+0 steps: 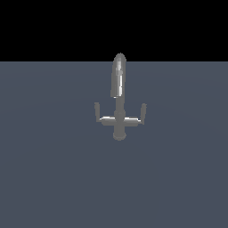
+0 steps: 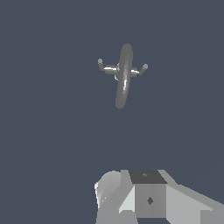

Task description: Turn on the faucet by rotating a designated handle.

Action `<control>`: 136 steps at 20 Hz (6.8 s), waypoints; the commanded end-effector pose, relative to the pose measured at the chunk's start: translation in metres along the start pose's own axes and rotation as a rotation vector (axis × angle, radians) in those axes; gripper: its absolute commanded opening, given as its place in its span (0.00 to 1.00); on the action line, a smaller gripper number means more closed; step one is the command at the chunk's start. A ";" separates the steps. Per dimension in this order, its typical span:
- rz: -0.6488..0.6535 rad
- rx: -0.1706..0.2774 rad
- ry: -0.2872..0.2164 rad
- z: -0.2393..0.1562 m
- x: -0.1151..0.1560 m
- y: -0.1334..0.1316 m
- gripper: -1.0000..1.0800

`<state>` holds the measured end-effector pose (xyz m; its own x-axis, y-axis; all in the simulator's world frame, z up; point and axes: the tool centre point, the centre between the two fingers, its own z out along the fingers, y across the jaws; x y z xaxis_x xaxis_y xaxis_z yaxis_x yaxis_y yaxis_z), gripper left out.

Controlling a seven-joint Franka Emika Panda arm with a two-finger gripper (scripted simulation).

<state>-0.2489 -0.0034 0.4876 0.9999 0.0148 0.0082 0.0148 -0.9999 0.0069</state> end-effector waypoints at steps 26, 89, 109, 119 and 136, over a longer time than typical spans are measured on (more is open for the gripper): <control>-0.125 -0.081 -0.046 -0.006 0.009 0.019 0.00; -1.888 -0.124 -1.451 0.149 0.192 0.016 0.00; -2.298 0.258 -1.893 0.230 0.244 -0.014 0.00; -2.448 0.524 -2.084 0.277 0.261 -0.031 0.00; -2.587 1.010 -2.303 0.347 0.275 -0.055 0.00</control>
<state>0.0272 0.0516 0.1464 -0.7671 0.0134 0.6413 -0.6363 0.1111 -0.7634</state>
